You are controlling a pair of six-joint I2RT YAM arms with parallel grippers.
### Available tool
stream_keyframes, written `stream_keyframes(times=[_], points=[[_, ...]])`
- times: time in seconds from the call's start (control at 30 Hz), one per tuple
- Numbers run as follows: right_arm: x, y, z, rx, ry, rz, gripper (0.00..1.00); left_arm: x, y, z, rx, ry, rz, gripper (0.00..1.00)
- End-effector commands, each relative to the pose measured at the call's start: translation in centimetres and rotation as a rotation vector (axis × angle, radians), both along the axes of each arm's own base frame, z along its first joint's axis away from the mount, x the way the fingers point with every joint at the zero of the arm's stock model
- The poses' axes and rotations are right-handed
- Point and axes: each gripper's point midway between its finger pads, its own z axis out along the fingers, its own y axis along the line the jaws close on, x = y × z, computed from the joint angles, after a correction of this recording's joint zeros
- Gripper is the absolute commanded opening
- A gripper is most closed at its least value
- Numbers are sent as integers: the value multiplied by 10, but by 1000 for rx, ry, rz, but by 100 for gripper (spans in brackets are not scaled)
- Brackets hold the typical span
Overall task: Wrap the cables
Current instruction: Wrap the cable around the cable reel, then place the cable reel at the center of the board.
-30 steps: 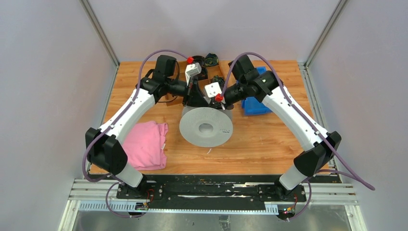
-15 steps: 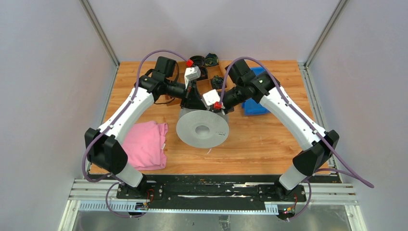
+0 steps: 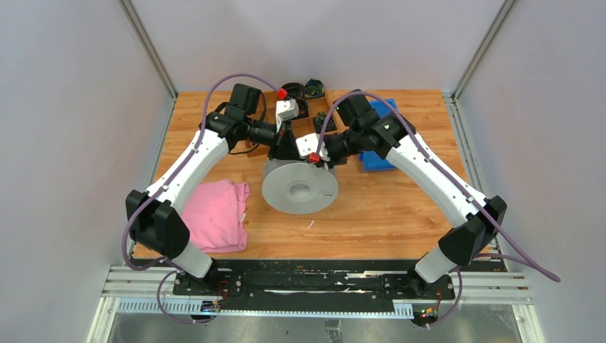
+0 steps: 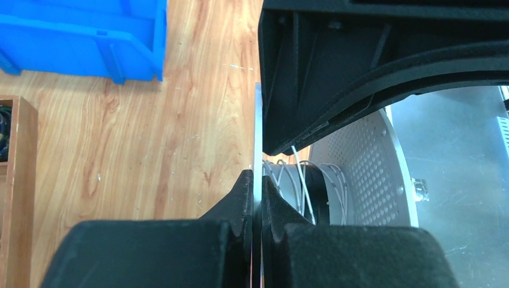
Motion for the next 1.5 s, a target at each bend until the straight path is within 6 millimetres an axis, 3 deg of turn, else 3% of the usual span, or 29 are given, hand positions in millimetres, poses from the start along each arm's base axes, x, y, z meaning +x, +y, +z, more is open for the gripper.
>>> stream_keyframes(times=[0.0, 0.33, 0.5, 0.63, 0.93, 1.2, 1.3, 1.47], points=[[21, -8, 3, -35, -110, -91, 20, -19, -4, 34, -84, -1, -73, 0], [22, -26, 1, -78, -135, -181, 30, 13, 0, 43, -84, -7, 43, 0], [22, -38, -4, -103, -132, -231, 36, 29, 6, 38, -63, -14, 102, 0], [25, -45, -7, -103, -117, -269, 40, 31, 7, 34, -52, -14, 103, 0], [40, -71, -9, -81, -64, -422, 42, 52, 21, 22, 44, -69, 258, 0], [78, -106, -24, 100, 258, -780, 47, 90, 37, 29, 8, -75, 582, 0], [83, -105, -38, 159, 386, -834, 59, 93, 35, 23, -28, 5, 645, 0], [84, -97, -78, 239, 578, -884, 61, 94, 28, 19, -142, 193, 727, 0]])
